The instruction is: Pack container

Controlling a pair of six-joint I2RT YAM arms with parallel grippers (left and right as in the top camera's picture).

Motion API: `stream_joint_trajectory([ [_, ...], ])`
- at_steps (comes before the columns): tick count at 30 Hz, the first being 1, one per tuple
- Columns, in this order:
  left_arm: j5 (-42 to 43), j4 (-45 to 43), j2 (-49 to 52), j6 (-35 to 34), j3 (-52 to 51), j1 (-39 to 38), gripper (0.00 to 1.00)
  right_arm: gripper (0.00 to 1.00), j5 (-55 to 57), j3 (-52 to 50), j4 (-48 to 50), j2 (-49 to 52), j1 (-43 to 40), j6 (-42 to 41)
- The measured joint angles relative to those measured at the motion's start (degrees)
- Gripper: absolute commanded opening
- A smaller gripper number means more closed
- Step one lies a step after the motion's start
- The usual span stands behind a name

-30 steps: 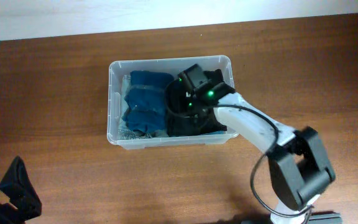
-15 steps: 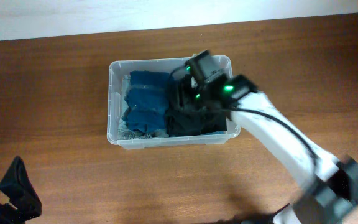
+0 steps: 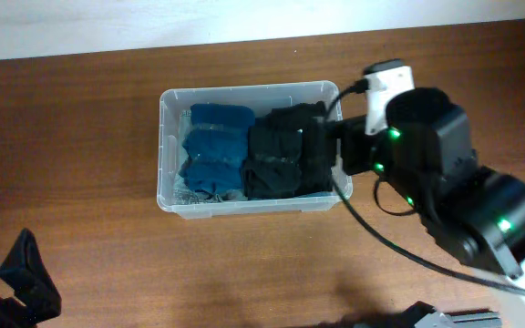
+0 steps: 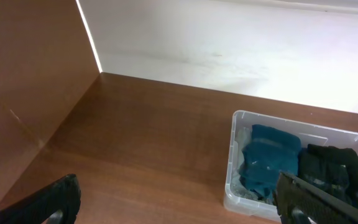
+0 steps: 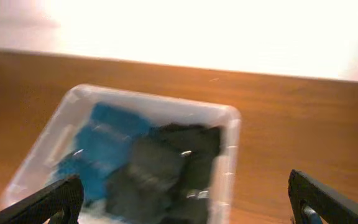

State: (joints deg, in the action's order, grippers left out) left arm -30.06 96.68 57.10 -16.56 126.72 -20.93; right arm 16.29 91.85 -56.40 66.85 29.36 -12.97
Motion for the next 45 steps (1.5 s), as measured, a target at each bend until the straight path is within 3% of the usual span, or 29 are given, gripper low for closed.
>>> stream_joint_trajectory([
  [5, 0.00, 0.00, 0.00, 0.00, 0.00, 0.00, 1.00, 0.98, 10.62, -0.04, -0.59, -4.57, -0.02, 0.39],
  [11, 0.00, 0.00, 0.00, 0.00, 0.00, 0.00, 1.00, 0.99, 15.93, -0.04, -2.93, -11.96, -0.04, 4.57],
  [16, -0.02, 0.00, 0.00, 0.00, 0.00, 0.00, 1.00, 0.98, 15.30, -4.11, -1.36, -18.53, -7.26, 6.36],
  [23, 0.00, 0.04, 0.00, 0.00, 0.00, 0.00, 1.00, 0.98, 6.36, -23.56, 7.58, -28.41, -26.12, 7.21],
  [28, 0.02, 0.02, 0.00, 0.00, -0.02, 0.00, 1.00, 0.98, -1.18, -39.56, 12.50, -38.49, -33.24, 7.23],
  [35, 0.00, 0.02, 0.00, 0.00, 0.00, 0.00, 1.00, 0.98, -6.82, -57.27, 13.46, -52.43, -34.47, 7.23],
  [45, -0.02, 0.00, 0.00, 0.00, 0.00, 0.00, 1.00, 0.99, -11.41, -73.37, 20.02, -64.52, -34.53, 7.23],
])
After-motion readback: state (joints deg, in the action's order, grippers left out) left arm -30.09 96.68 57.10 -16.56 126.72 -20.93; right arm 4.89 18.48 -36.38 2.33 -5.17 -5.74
